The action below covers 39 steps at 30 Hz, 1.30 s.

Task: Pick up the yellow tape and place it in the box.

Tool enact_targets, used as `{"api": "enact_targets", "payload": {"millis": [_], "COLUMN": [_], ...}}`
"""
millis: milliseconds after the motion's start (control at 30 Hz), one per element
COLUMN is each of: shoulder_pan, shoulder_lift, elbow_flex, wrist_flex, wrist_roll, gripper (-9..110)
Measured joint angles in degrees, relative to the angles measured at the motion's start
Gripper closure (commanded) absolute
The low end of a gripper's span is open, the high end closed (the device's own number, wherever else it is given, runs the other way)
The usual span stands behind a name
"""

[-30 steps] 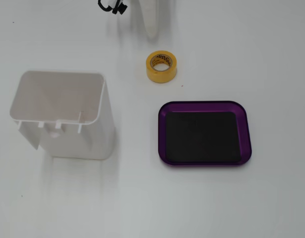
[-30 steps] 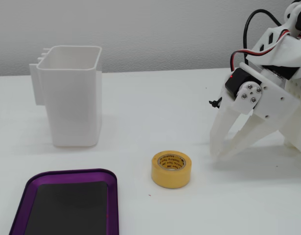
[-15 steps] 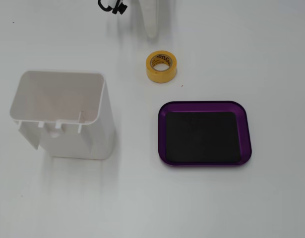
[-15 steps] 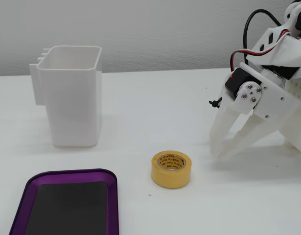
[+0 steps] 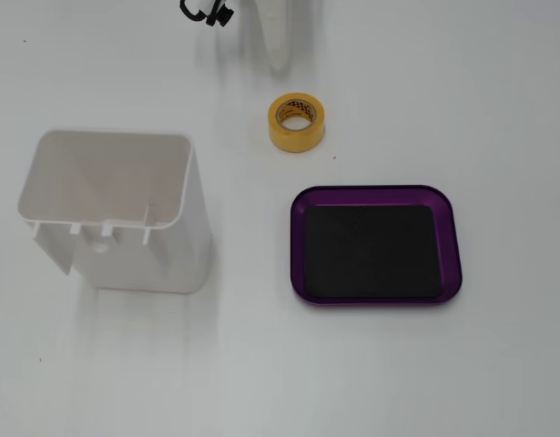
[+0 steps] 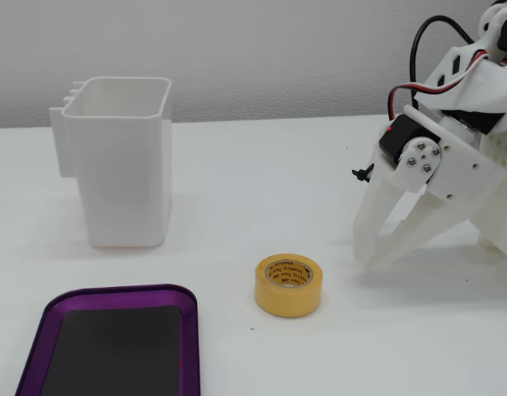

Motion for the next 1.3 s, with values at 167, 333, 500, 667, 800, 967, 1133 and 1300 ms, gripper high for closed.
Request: {"api": "enact_targets", "payload": {"millis": [167, 333, 500, 667, 800, 967, 1133, 1300], "shoulder_pan": [0.00, 0.44, 0.70, 0.79, 0.97, -1.67, -3.96, -4.75], "shoulder_lift": [0.00, 0.00, -0.62, -10.55, -29.97, -55.20, -72.77, -79.10], "elbow_flex": [-0.09, -5.45, -15.38, -24.96, -34.10, -47.64, -56.16, -57.22], "wrist_flex": [0.00, 0.00, -0.70, -0.97, -1.23, -1.32, -1.32, -2.81], "wrist_roll": [0.00, 0.00, -7.82, -13.71, -14.59, -14.59, -14.85, -15.03], "gripper": [102, 102, 102, 97, 92, 89, 88, 88]}}
